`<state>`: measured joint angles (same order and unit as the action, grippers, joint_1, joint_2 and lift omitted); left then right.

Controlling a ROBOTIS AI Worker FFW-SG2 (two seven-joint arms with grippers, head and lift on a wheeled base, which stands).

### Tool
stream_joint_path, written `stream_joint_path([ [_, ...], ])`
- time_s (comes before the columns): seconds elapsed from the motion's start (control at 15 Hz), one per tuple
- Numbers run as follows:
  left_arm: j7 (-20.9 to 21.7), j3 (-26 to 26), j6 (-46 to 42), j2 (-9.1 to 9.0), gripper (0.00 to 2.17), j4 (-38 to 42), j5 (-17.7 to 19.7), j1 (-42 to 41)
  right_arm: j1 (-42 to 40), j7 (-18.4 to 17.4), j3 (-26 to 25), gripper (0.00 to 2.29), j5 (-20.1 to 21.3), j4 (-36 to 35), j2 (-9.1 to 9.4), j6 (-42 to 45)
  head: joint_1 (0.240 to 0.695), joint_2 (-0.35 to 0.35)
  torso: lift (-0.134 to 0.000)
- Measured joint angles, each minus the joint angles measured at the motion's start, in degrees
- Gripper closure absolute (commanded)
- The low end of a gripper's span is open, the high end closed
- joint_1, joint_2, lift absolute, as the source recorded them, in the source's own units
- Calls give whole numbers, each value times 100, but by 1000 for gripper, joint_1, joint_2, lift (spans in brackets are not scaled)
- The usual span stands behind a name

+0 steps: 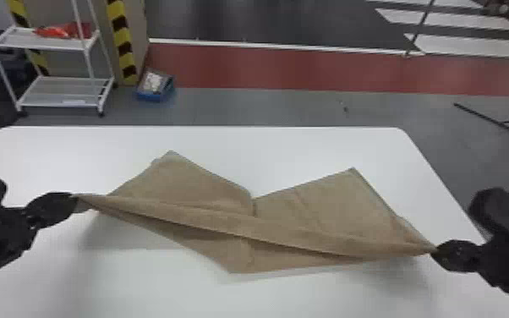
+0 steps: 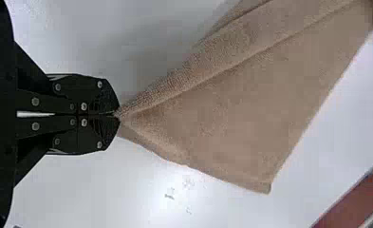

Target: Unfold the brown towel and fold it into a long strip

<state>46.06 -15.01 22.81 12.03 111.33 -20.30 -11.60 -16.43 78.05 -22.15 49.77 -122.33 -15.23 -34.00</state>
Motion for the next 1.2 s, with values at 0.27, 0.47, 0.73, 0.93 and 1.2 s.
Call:
stream_joint_path([
  [0.27, 1, -197, 157, -44, 1625, 539, 177, -2, 132, 0, -1074, 1997, -2133, -836, 32, -1123, 695, -115, -126],
  [0.47, -100, -327, 436, -112, 1625, 1037, 336, 41, 391, -11, -1433, 2236, -3323, -1253, 172, -2000, 695, -77, -126],
  [0.73, -231, -122, 785, -197, 1625, 775, 305, 1045, 1068, -1015, -1116, 2256, -3704, -1118, 297, -2550, 695, -65, -126],
  [0.93, -807, 682, 1099, -305, 1625, -522, 56, 2518, 2027, -1901, -529, 2256, -3389, -128, 376, -2557, 606, -92, -126],
  [1.2, -1330, 974, 1340, -590, 1625, -2441, -18, 4520, 4405, -2789, -1, 2256, -3225, 1878, 628, -1994, 439, -96, -126],
])
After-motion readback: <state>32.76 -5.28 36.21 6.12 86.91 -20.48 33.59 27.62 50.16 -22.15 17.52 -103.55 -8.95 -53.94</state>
